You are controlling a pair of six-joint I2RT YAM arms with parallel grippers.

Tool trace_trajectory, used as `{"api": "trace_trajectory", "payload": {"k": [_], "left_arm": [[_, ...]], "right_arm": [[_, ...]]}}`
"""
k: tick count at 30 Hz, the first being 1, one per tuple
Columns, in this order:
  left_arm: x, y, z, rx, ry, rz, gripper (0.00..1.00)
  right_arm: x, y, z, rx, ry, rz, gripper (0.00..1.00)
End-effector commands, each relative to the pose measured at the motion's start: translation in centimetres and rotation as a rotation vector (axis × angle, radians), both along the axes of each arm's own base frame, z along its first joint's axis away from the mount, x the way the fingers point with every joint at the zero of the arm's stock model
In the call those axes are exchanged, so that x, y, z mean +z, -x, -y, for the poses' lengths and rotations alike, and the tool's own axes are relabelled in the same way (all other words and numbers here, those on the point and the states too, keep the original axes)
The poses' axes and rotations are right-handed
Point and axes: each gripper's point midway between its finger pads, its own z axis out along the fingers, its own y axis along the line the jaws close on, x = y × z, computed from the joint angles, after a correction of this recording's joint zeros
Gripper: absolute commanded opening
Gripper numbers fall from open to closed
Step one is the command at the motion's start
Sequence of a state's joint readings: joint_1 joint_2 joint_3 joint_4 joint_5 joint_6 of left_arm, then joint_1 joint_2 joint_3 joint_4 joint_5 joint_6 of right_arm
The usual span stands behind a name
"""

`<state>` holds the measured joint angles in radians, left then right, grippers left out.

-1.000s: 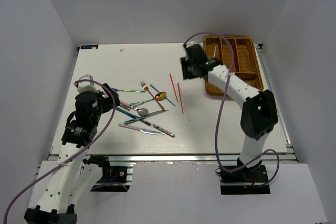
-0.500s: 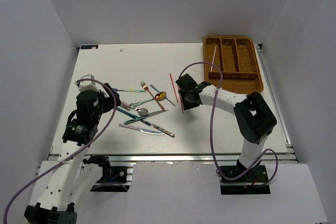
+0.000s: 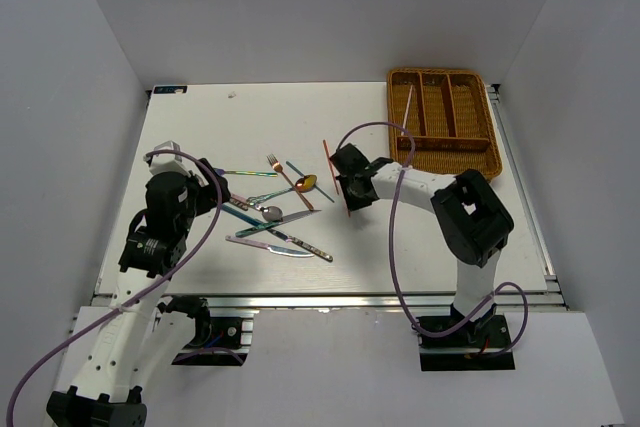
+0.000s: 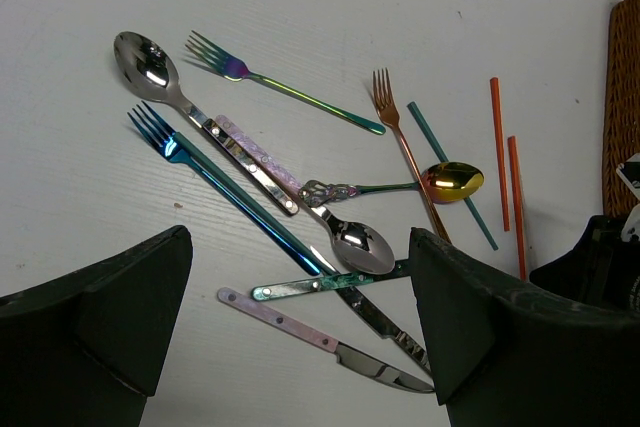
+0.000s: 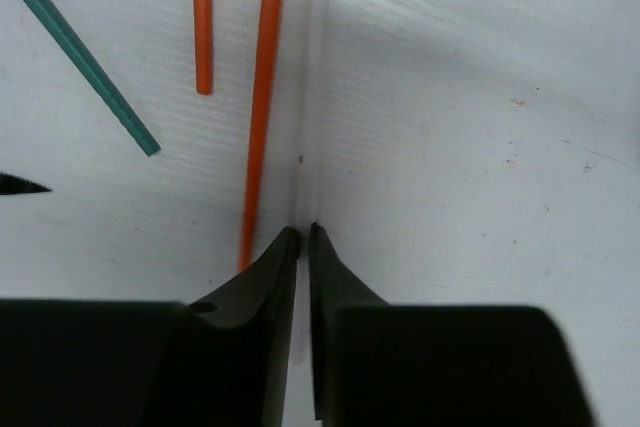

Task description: Sort the eating utensils into containers

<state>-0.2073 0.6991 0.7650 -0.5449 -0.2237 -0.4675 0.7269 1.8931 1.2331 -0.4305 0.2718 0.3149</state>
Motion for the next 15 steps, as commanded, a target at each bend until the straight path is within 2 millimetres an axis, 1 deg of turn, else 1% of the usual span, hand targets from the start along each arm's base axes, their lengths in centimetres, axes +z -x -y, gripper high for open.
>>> {"api": "trace_trajectory", "payload": {"k": [1,2,3,4,5,6,8,9,11,12,13,14,15], "left_arm": [[0.3,0.0,0.2,-0.014,0.000,0.021,0.98],[0.3,0.0,0.2,-0.014,0.000,0.021,0.98],[0.3,0.1,0.2,-0.014,0.001,0.022,0.98],[0.4,0.1,0.2,-0.014,0.001,0.024,0.98],[0.4,0.1,0.2,-0.013,0.000,0.024,0.98],[0.4,0.1,0.2,-0.011,0.000,0.024,0.98],[0.4,0.1,0.2,-0.014,0.001,0.027,0.98],[0.5,0.1,0.3,-0.016,0.002,0.028,0.98],[0.4,0.1,0.2,-0.014,0.001,0.025,0.98],[0.4,0.1,0.2,-0.012,0.002,0.025,0.98],[0.5,0.1,0.2,-0.011,0.002,0.028,0.98],[0.4,0.1,0.1,-0.009,0.002,0.027,0.98],[0.4,0.1,0.1,-0.009,0.001,0.027,0.98]], "right_arm": [[-1.6,0.0,0.2,-0.014,0.028,-0.025,0.09],[-1.8,0.1,0.6,-0.030,0.035,-0.033,0.06],[-2.2,0.1,1.6,-0.057,0.044,-0.047,0.03],[-2.0,0.1,2.1,-0.081,0.041,-0.050,0.00],[-1.9,0.1,2.5,-0.102,0.031,-0.053,0.00],[-1.5,-0.3,3.2,-0.143,0.013,-0.045,0.00],[0.4,-1.2,3.9,-0.181,-0.004,0.015,0.00],[1.9,-1.9,4.2,-0.209,-0.020,0.048,0.00],[4.9,-3.8,3.8,-0.222,-0.059,0.122,0.00],[6.8,-4.7,4.0,-0.223,-0.082,0.166,0.00],[9.5,-6.3,3.4,-0.220,-0.120,0.227,0.00],[11.2,-7.4,3.6,-0.225,-0.133,0.267,0.00],[12.5,-8.9,4.8,-0.253,-0.139,0.295,0.00]]}}
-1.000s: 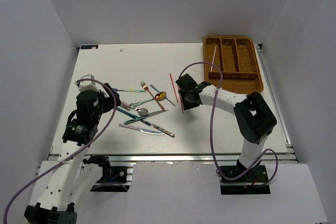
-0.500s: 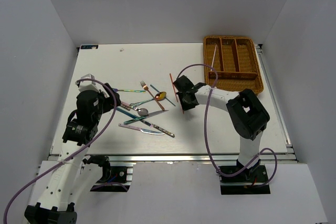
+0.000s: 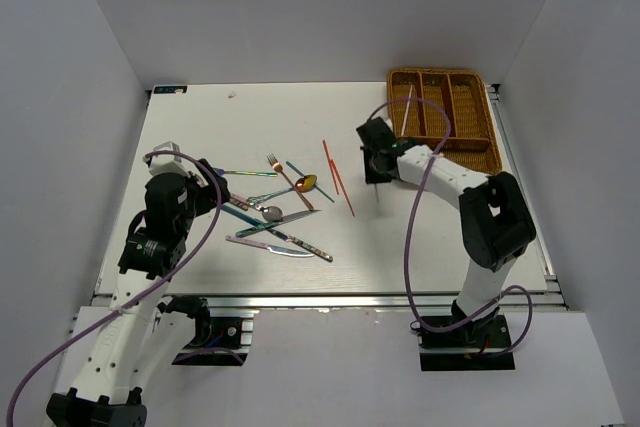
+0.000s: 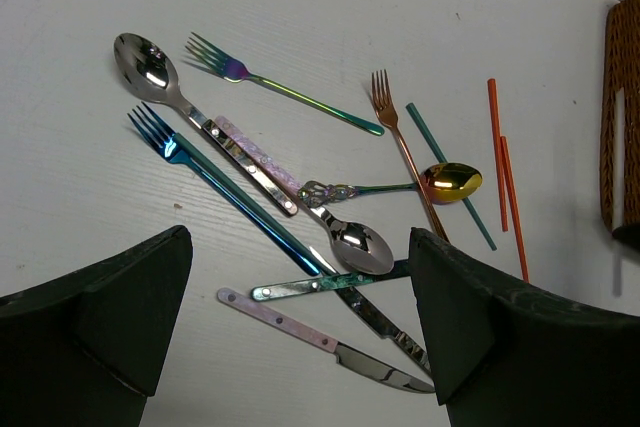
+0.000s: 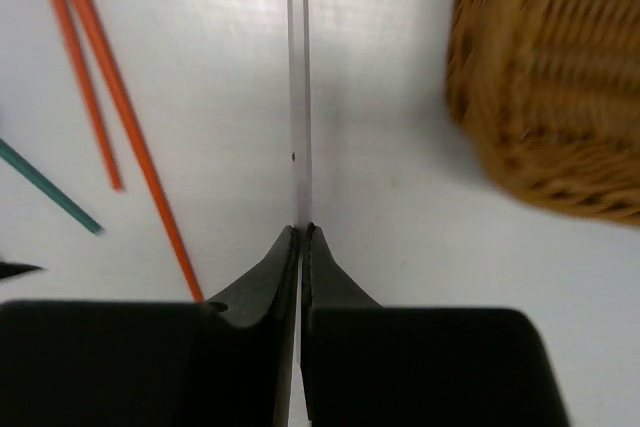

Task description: Sort the eating utensils into containers

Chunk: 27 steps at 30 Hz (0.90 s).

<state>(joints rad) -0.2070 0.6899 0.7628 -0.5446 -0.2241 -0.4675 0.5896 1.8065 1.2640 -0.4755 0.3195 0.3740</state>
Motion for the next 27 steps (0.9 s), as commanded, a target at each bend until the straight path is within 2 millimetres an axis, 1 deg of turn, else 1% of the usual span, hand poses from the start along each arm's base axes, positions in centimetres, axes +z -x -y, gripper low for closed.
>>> {"api": "trace_trajectory", "payload": {"k": [1,2,3,4,5,6,8,9,11,12,14,15,17,18,21,22,23,24,25,26,27], "left_arm": [[0.3,0.0,0.2,-0.010,0.000,0.020,0.98],[0.3,0.0,0.2,-0.011,0.001,0.021,0.98],[0.3,0.0,0.2,-0.010,0.000,0.020,0.98],[0.4,0.0,0.2,-0.011,0.001,0.021,0.98],[0.3,0.0,0.2,-0.010,0.000,0.021,0.98],[0.4,0.0,0.1,-0.009,0.000,0.025,0.98],[0.5,0.0,0.1,-0.005,0.001,0.026,0.98],[0.3,0.0,0.1,-0.006,-0.001,0.022,0.98],[0.3,0.0,0.2,-0.008,0.000,0.020,0.98],[0.3,0.0,0.2,-0.008,0.000,0.020,0.98],[0.2,0.0,0.2,-0.008,0.000,0.016,0.98],[0.1,-0.1,0.2,-0.008,-0.001,0.014,0.98],[0.2,-0.1,0.2,-0.008,0.000,0.016,0.98],[0.1,-0.1,0.3,-0.011,0.000,0.014,0.98],[0.0,-0.2,0.3,-0.016,0.000,0.010,0.98],[0.0,-0.1,0.4,-0.019,0.001,0.010,0.98],[0.0,-0.2,0.4,-0.017,0.001,0.009,0.98],[0.0,-0.2,0.4,-0.019,0.000,0.007,0.98],[-0.1,-0.2,0.4,-0.019,0.000,0.006,0.98],[-0.2,-0.2,0.4,-0.020,0.001,0.003,0.98],[-0.2,-0.3,0.4,-0.021,-0.001,0.002,0.98]], "right_arm": [[9.3,-6.2,0.8,-0.050,-0.079,0.239,0.00],[12.1,-8.2,0.8,-0.055,-0.129,0.285,0.00],[11.1,-10.1,3.0,-0.101,-0.105,0.257,0.00],[11.3,-11.4,4.0,-0.119,-0.093,0.262,0.00],[13.6,-13.7,4.4,-0.142,-0.114,0.317,0.00],[11.7,-15.6,6.0,-0.180,-0.102,0.291,0.00],[11.5,-17.9,6.4,-0.184,-0.135,0.304,0.00],[11.5,-19.9,7.0,-0.204,-0.136,0.325,0.00],[11.3,-21.5,8.2,-0.234,-0.114,0.343,0.00],[11.3,-22.9,8.4,-0.247,-0.113,0.355,0.00],[10.5,-23.7,9.7,-0.275,-0.099,0.335,0.00],[9.8,-24.4,9.7,-0.276,-0.098,0.331,0.00],[8.9,-24.8,10.1,-0.275,-0.099,0.323,0.00],[7.9,-25.0,10.5,-0.277,-0.100,0.306,0.00],[6.3,-25.1,10.7,-0.269,-0.092,0.284,0.00],[5.8,-25.0,10.5,-0.259,-0.100,0.273,0.00],[5.8,-25.0,10.4,-0.255,-0.105,0.271,0.00],[5.9,-24.7,10.2,-0.251,-0.111,0.264,0.09],[6.4,-24.7,10.2,-0.253,-0.116,0.273,0.19],[6.4,-24.5,10.1,-0.251,-0.125,0.268,0.30],[7.6,-24.3,10.0,-0.251,-0.139,0.282,0.51]]}}
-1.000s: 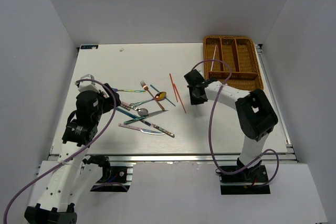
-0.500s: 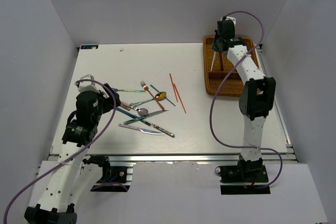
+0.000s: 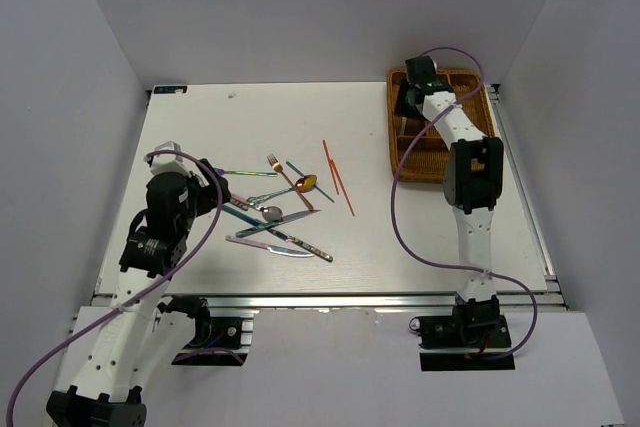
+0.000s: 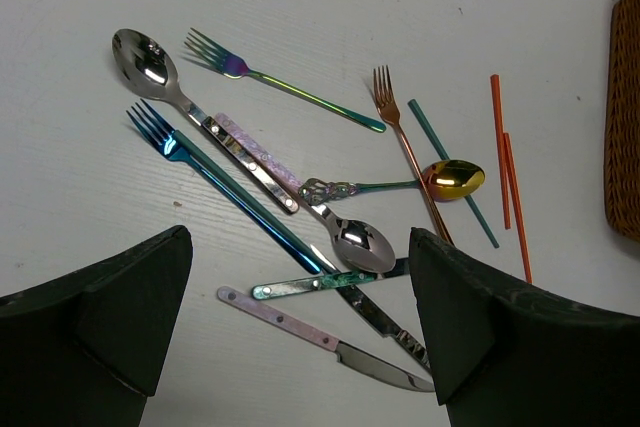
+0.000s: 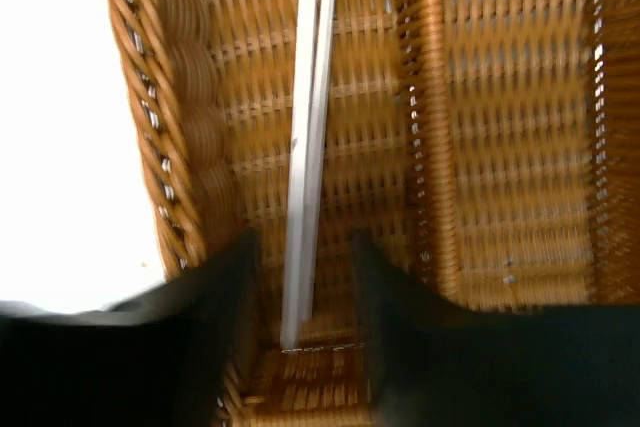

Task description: Sort the eating utensils into containers

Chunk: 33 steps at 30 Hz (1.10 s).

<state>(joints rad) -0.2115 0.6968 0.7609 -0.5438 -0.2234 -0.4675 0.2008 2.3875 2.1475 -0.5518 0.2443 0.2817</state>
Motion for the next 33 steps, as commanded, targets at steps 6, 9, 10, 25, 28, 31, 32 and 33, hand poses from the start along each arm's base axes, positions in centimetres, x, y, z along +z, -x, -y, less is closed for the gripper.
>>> {"api": "trace_trajectory", "payload": {"k": [6,9,10,25,28,31,32,33], "left_arm": [[-0.1,-0.3,0.4,-0.021,0.001,0.004,0.98],[-0.1,-0.3,0.4,-0.021,0.002,0.004,0.98],[-0.1,-0.3,0.4,-0.022,0.000,0.002,0.98],[0.0,-0.2,0.5,-0.026,0.003,0.008,0.98],[0.1,-0.2,0.4,-0.021,0.004,0.014,0.98],[0.2,-0.2,0.5,-0.026,0.005,0.015,0.98],[0.2,-0.2,0.5,-0.029,0.005,0.015,0.98],[0.1,-0.2,0.5,-0.029,0.005,0.012,0.98]], "right_arm": [[11.1,2.7,-3.0,0.080,-0.045,0.178,0.82],[11.3,6.5,-7.6,0.215,-0.050,0.163,0.82],[10.8,7.8,-9.0,0.258,-0.053,0.142,0.81],[-0.9,19.6,-18.9,0.576,0.064,-0.112,0.32],[-2.4,18.8,-19.3,0.574,0.087,-0.138,0.31],[-2.9,18.3,-19.8,0.580,0.087,-0.144,0.30],[-3.4,18.0,-20.0,0.579,0.090,-0.149,0.30],[-3.7,17.9,-20.0,0.578,0.096,-0.155,0.30]]}}
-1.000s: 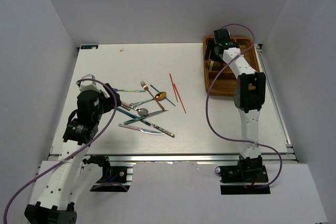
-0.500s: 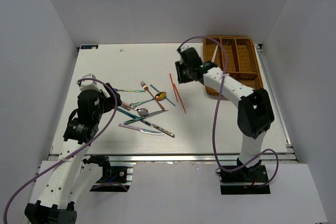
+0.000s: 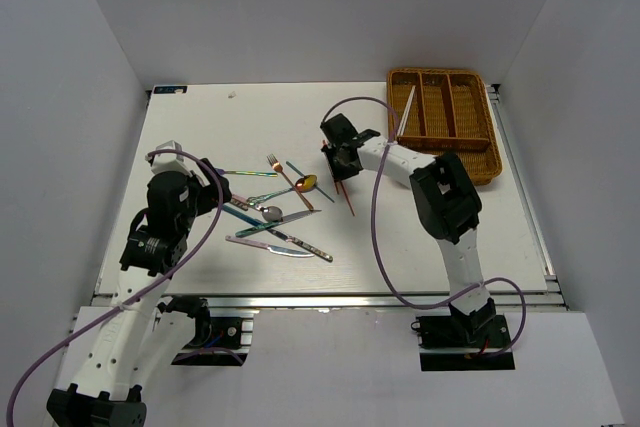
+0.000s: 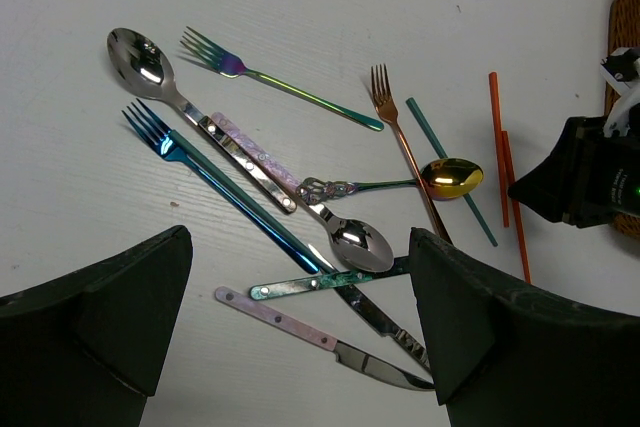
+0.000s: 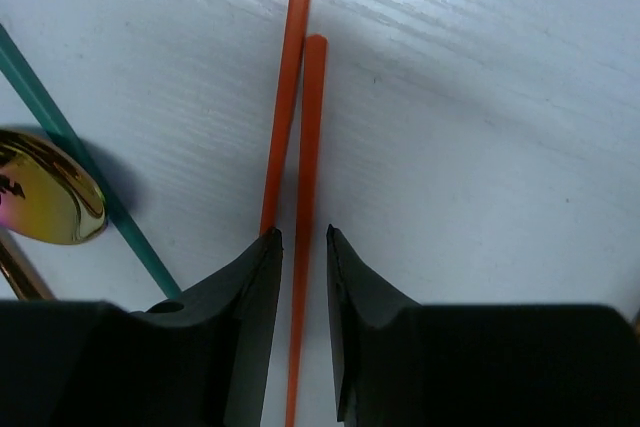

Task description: Sort the eating utensils into containers

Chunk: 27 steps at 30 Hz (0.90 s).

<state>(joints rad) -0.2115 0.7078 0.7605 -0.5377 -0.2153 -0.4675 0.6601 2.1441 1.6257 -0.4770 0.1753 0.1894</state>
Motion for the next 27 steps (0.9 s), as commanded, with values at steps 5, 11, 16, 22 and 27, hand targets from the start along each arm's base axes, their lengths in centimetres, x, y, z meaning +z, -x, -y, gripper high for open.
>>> {"api": "trace_trajectory", "payload": {"k": [5,11,16,22,27], "left_arm": [[0.4,0.1,0.3,-0.023,0.005,0.024,0.98],[0.5,0.0,0.4,-0.023,0.005,0.024,0.98],[0.5,0.1,0.3,-0.020,0.004,0.027,0.98],[0.4,0.1,0.4,-0.023,0.005,0.026,0.98],[0.5,0.1,0.3,-0.020,0.004,0.027,0.98]], "right_arm": [[0.4,-2.0,-0.4,0.002,0.027,0.046,0.30],[-1.2,-2.2,-0.2,-0.001,0.067,0.019,0.19],[-0.9,-1.7,1.3,-0.070,0.063,0.015,0.00],[6.8,-4.2,2.9,-0.188,-0.026,0.191,0.00],[14.2,-10.2,8.3,-0.350,-0.165,0.328,0.00]]}}
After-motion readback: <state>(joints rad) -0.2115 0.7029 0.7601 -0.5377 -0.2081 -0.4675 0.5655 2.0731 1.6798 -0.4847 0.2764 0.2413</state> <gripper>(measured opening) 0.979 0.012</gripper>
